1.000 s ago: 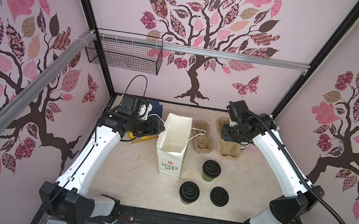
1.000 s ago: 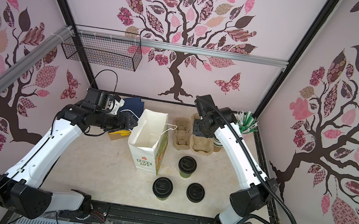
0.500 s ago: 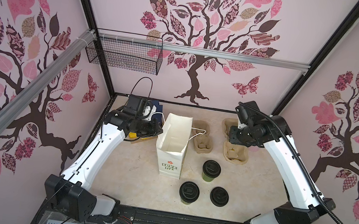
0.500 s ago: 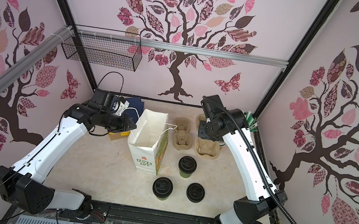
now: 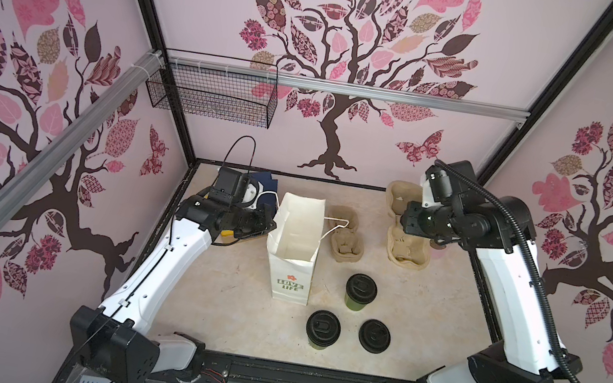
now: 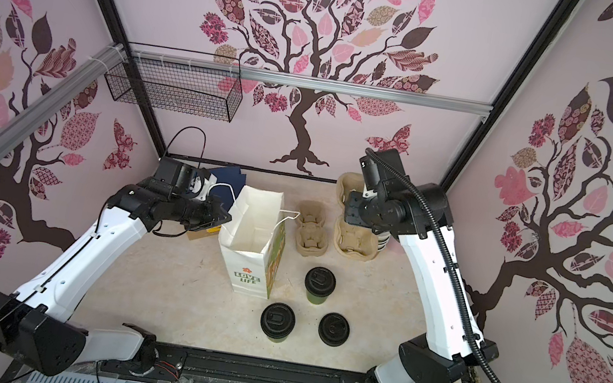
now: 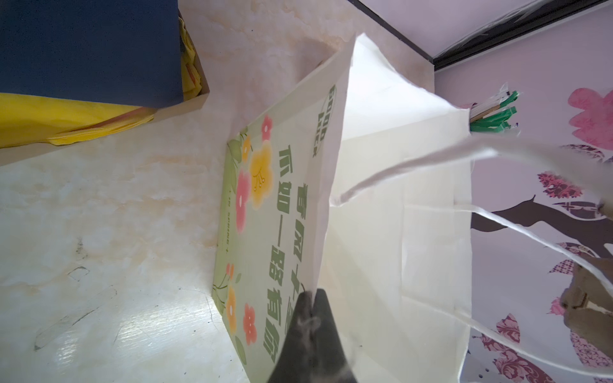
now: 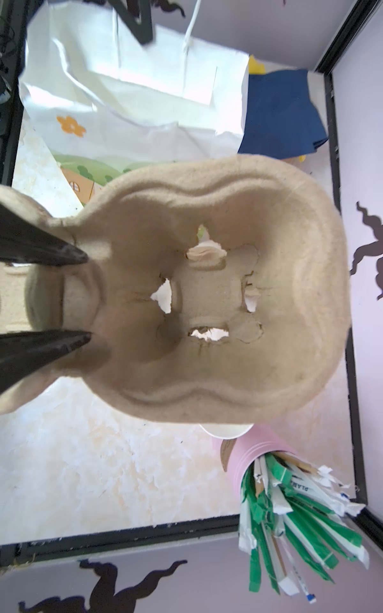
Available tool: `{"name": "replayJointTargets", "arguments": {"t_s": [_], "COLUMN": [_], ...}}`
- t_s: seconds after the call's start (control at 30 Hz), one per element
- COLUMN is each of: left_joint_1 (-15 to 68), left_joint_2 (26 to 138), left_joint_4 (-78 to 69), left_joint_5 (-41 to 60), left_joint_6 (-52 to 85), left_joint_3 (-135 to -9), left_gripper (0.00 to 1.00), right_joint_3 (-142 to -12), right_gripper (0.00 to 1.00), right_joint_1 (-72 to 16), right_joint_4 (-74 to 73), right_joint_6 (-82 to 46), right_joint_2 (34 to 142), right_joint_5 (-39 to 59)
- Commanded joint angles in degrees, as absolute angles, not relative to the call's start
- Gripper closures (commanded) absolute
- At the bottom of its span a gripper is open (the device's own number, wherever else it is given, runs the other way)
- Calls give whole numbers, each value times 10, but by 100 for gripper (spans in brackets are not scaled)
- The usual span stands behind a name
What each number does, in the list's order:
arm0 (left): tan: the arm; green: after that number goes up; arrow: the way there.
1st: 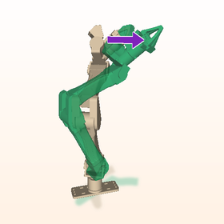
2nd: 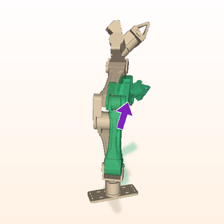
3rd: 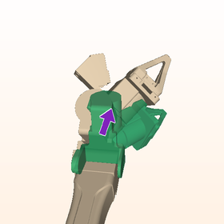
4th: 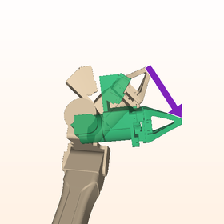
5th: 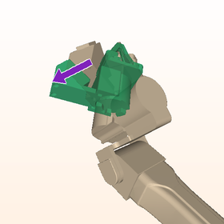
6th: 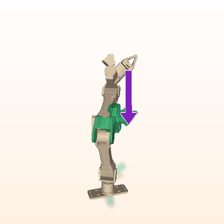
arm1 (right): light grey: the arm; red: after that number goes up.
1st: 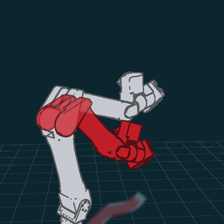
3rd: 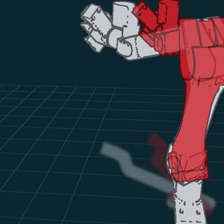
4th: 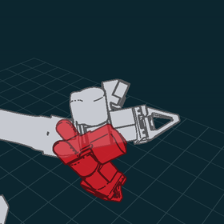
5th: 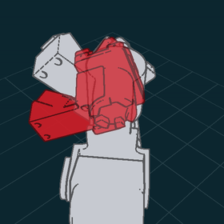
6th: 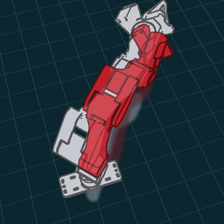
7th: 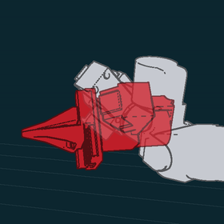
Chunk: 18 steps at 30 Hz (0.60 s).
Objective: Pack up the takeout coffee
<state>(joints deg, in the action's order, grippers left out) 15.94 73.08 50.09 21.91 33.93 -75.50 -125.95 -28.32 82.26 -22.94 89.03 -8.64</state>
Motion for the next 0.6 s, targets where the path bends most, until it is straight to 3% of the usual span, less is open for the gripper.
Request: {"name": "replayJointTargets", "arguments": {"t_s": [0.0,0.37,0.57], "left_joint_1": [181,292,331], "left_joint_2": [706,692,716], "left_joint_4": [421,308,293], "left_joint_5": [188,56,13], "left_joint_6": [426,577,619], "left_joint_3": [-716,-664,-673], "left_gripper": [100,100,100], "right_joint_3": [-1298,-1427,-1427], "right_gripper": [69,69,70], "right_joint_1": [-281,-281,-290], "right_joint_4": [844,838,798], "right_joint_6": [-256,-281,-317], "right_joint_2": [907,968,983], "right_joint_5": [-55,29,101]}}
